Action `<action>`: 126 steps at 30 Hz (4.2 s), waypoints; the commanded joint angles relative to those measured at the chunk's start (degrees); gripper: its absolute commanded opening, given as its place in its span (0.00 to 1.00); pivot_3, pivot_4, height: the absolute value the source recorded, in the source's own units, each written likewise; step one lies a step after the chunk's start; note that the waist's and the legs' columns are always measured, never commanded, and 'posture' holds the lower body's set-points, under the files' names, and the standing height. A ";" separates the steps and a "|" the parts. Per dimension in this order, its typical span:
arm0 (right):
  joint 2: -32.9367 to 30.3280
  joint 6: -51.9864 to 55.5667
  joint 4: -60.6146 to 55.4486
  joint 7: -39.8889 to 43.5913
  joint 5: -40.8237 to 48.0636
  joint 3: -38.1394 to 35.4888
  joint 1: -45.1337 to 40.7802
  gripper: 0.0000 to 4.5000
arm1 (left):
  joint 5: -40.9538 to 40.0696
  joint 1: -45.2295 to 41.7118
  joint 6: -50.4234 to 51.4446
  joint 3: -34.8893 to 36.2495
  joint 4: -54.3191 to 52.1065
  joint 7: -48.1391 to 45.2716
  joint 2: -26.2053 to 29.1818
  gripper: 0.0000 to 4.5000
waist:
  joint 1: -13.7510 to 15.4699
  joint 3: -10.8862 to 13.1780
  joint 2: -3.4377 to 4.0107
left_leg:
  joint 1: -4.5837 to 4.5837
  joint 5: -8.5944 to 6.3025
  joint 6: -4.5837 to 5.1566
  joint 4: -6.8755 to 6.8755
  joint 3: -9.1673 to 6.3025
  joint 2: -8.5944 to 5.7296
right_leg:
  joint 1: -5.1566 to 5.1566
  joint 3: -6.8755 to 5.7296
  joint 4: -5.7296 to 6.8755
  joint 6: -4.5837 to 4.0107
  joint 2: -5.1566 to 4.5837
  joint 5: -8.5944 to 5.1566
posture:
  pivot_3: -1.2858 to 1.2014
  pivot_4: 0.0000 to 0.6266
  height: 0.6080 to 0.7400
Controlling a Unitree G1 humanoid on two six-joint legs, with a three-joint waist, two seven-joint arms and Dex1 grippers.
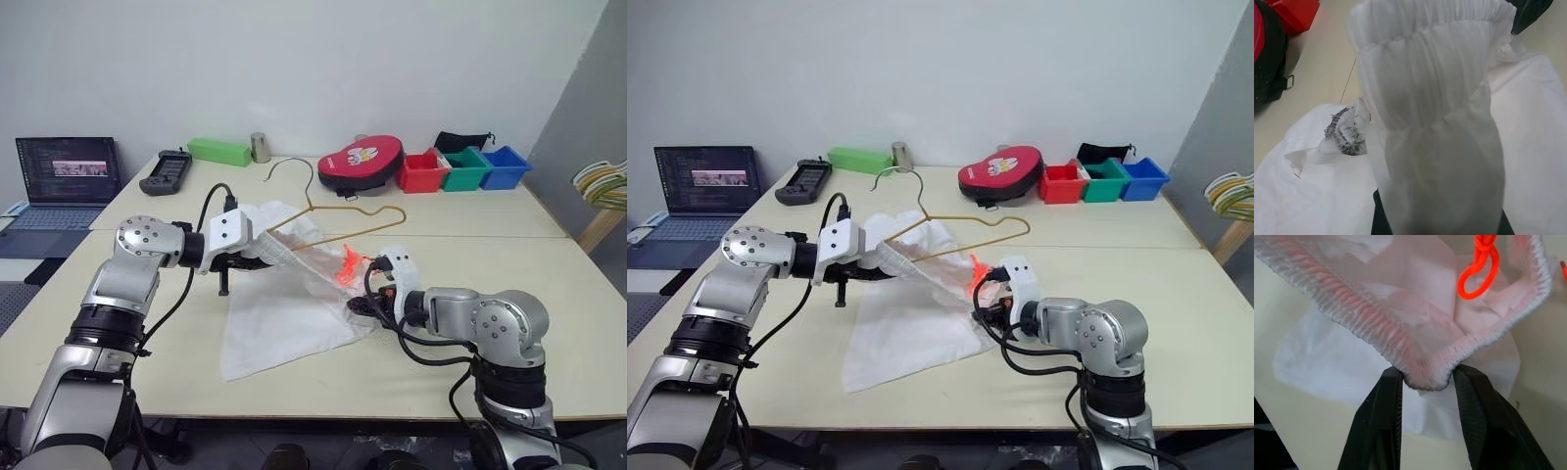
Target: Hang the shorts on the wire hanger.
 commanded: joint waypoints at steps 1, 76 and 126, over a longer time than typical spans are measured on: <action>-0.10 -0.46 -0.24 0.37 -1.02 -0.17 -1.05 0.13 | -0.11 -1.24 -0.82 0.66 -1.03 0.80 0.14 0.02 | 0.03 0.00 0.00 | 0.00 0.00 0.00 0.00 -0.01 0.00 | 0.00 0.00 0.00 0.00 0.00 0.00 | 0.63 0.00 1.00; -20.56 0.00 -14.11 12.80 0.67 7.65 -11.74 0.02 | 16.19 -14.99 -26.94 -11.48 19.70 3.45 -8.93 0.02 | -1.61 0.02 0.04 | -0.24 -0.04 0.08 0.08 -0.46 0.04 | 0.01 -0.56 -0.02 -0.19 -0.04 -0.14 | 0.57 0.00 1.00; -45.68 -48.02 9.83 42.71 -30.53 35.26 -14.80 0.71 | 14.29 -12.36 -27.45 -10.55 15.56 4.15 -8.86 0.02 | -1.42 0.04 0.08 | -0.24 -0.02 0.06 0.12 -0.56 0.07 | 0.03 -0.72 -0.01 -0.22 -0.05 -0.14 | 0.59 0.00 1.00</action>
